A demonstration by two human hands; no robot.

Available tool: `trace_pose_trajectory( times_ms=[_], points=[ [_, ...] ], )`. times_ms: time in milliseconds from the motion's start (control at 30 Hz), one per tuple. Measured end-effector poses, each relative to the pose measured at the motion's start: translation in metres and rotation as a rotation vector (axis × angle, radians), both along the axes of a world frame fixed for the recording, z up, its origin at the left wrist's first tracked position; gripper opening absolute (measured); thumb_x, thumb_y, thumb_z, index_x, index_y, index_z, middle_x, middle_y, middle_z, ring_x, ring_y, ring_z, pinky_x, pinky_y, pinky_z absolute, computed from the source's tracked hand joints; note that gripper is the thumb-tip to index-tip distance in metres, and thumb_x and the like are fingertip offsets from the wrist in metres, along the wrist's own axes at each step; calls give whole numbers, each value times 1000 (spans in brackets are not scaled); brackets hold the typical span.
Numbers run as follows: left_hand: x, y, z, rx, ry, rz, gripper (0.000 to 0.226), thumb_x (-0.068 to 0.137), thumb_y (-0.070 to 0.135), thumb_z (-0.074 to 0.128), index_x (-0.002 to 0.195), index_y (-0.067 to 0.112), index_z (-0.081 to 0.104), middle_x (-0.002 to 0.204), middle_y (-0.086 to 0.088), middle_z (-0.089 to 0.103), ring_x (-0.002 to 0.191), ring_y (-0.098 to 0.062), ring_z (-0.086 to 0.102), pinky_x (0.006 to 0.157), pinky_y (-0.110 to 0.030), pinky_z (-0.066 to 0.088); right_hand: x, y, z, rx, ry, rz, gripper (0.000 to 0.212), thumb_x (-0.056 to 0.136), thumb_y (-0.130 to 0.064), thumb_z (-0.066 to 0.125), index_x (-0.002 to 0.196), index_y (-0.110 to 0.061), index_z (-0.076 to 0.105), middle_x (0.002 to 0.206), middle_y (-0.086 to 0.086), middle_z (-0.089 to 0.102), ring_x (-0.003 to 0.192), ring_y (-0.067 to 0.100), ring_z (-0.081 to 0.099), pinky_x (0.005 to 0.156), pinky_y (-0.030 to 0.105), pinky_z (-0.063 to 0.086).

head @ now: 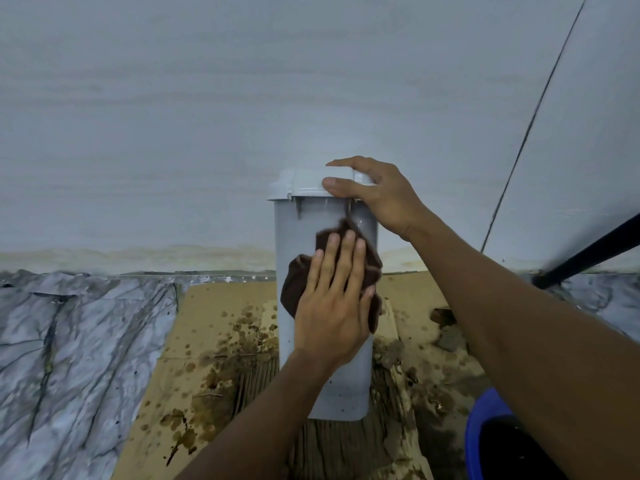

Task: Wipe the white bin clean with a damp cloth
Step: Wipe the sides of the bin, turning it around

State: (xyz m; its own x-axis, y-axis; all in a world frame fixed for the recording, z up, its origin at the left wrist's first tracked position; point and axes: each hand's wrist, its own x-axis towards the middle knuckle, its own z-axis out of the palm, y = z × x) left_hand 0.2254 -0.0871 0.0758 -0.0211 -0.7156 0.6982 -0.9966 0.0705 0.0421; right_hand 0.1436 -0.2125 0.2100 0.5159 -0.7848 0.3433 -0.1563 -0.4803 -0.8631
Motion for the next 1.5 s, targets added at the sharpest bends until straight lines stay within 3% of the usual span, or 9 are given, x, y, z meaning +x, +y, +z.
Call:
trace_pose_trajectory(
  times_ms=[67,233,367,567,700,767,1033,1333,1500],
  points=[
    [5,4,-4,-12,-20,-12,61,107,36,37,160,8,25,168,-14,16,157,-30,10,127,-49,14,3,2,0,5,0,-1,58,63,-68,74,110,-35,74,123,-11,67,118,6,60,104,30,47],
    [-19,-16,22,-37,213,142,63,107,36,39,161,8,22,168,-18,11,158,-32,3,128,-49,8,4,4,0,-3,15,1,46,73,-60,76,111,-35,73,121,-12,66,116,4,59,100,26,46],
    [-28,-28,34,-39,224,147,62,107,33,39,160,7,23,167,-22,14,157,-34,3,128,-50,6,-1,4,0,18,18,4,38,79,-53,77,112,-35,73,121,-11,67,114,5,61,95,23,47],
    [-3,-6,8,-54,133,66,60,108,35,36,157,2,29,166,-18,21,157,-30,12,128,-47,11,2,4,-1,23,-11,-12,50,66,-63,78,107,-36,75,122,-8,68,116,8,62,103,31,49],
    [16,20,-23,49,-237,-169,59,109,37,32,158,4,28,167,-14,21,157,-29,13,126,-48,18,-1,3,-3,36,-16,-18,51,62,-67,77,104,-38,75,122,-9,68,117,10,62,107,39,48],
    [19,17,-17,69,-315,-212,61,109,39,33,160,7,24,168,-13,18,157,-27,10,127,-46,14,0,4,-4,23,-11,-19,51,63,-69,76,104,-40,74,122,-9,67,118,10,61,107,40,47],
    [-6,-17,36,46,-145,-57,60,108,36,37,157,3,30,165,-18,25,157,-30,11,128,-46,9,-7,6,2,-2,36,42,49,73,-59,74,115,-34,71,122,-9,67,112,6,62,93,23,48],
    [41,43,-33,209,-535,-350,63,108,45,31,161,12,22,169,-12,12,158,-28,5,128,-44,7,-5,14,-19,-16,-99,-90,58,61,-65,81,112,-40,69,124,-15,62,117,5,58,102,34,51],
    [51,12,7,72,-292,-203,64,107,44,38,160,10,25,167,-14,15,157,-29,10,128,-45,7,0,11,-17,-8,-123,-120,58,60,-65,82,110,-38,70,123,-12,64,118,7,59,105,40,49]
  ],
)
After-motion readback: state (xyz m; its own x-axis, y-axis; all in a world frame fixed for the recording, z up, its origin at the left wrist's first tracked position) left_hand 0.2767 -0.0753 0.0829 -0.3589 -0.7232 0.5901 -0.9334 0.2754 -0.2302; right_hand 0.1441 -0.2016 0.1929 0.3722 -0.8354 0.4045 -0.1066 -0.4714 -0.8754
